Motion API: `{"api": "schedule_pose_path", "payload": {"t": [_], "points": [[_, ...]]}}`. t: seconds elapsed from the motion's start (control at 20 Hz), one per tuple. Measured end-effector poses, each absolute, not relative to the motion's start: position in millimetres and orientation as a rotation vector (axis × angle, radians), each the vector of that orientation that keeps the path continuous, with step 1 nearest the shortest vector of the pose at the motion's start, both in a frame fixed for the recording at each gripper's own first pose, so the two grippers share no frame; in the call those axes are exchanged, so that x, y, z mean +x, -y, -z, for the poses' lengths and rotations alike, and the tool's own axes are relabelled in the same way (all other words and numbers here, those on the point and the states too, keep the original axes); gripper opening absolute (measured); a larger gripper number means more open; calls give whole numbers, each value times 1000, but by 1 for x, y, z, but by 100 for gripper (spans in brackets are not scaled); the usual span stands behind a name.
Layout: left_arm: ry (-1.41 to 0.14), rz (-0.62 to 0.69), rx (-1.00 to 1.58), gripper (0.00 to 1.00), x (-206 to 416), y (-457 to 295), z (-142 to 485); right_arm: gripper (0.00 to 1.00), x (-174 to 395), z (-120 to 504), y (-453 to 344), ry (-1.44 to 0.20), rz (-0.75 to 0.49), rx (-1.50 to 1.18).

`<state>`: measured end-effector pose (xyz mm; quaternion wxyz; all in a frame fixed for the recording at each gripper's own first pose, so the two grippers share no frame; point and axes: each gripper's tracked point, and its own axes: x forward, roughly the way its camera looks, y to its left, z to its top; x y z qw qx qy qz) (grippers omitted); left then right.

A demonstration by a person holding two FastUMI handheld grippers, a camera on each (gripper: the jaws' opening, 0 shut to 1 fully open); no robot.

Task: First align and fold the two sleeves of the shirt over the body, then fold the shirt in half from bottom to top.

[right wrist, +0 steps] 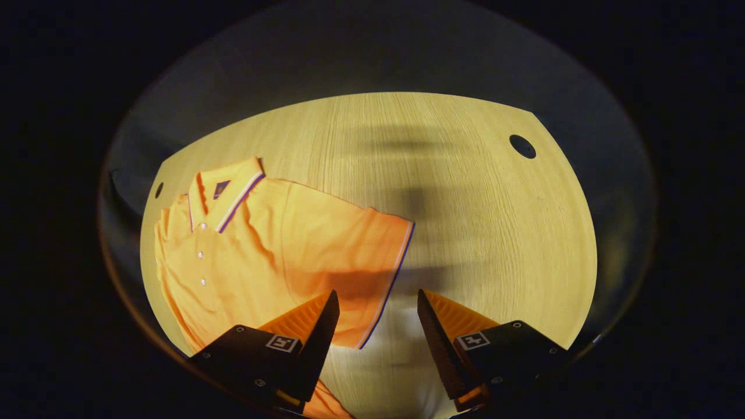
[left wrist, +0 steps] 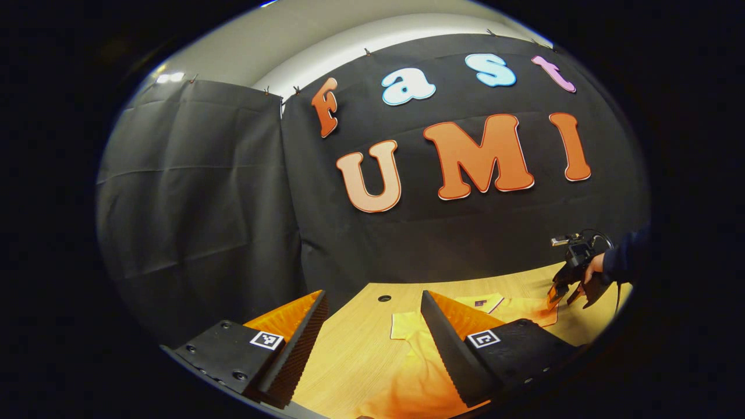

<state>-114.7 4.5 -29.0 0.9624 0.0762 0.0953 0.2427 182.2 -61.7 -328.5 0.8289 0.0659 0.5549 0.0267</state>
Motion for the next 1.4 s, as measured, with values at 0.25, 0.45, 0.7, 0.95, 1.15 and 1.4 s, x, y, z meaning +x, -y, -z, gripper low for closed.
{"api": "schedule_pose_path", "payload": {"t": [0.25,0.45,0.7,0.95,1.15,1.4], "points": [[-204,-509,151,100,-117,-3,31,79,182,340,52,-1228,-71,101],[-214,-497,141,100,-116,-1,33,36,192,340,46,-1179,-127,126],[-221,-486,140,98,-115,1,38,7,214,295,21,-1034,-215,256],[-220,-490,130,99,-112,-9,39,7,215,258,-14,-976,-314,244],[-227,-472,94,99,-105,-25,53,7,209,235,-59,-954,-388,306],[-269,-393,-26,100,-68,-56,88,47,189,209,-85,-912,-451,303]]}}
